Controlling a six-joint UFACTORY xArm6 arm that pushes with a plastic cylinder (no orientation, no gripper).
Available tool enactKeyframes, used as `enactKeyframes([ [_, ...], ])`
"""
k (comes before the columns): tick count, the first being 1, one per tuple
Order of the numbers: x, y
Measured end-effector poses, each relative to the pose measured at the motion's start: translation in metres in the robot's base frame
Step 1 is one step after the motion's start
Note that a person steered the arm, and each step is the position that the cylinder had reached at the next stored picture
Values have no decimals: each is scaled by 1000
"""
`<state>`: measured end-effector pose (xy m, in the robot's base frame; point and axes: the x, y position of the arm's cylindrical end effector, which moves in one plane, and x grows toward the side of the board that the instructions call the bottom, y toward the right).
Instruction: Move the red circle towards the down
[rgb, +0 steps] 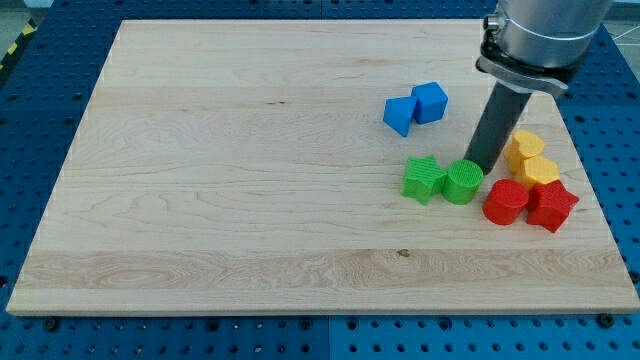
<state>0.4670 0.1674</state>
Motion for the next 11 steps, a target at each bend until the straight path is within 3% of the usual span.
enactKeyframes([
  [2,0,-29],
  [4,-18,23],
  [9,98,30],
  [11,97,46],
])
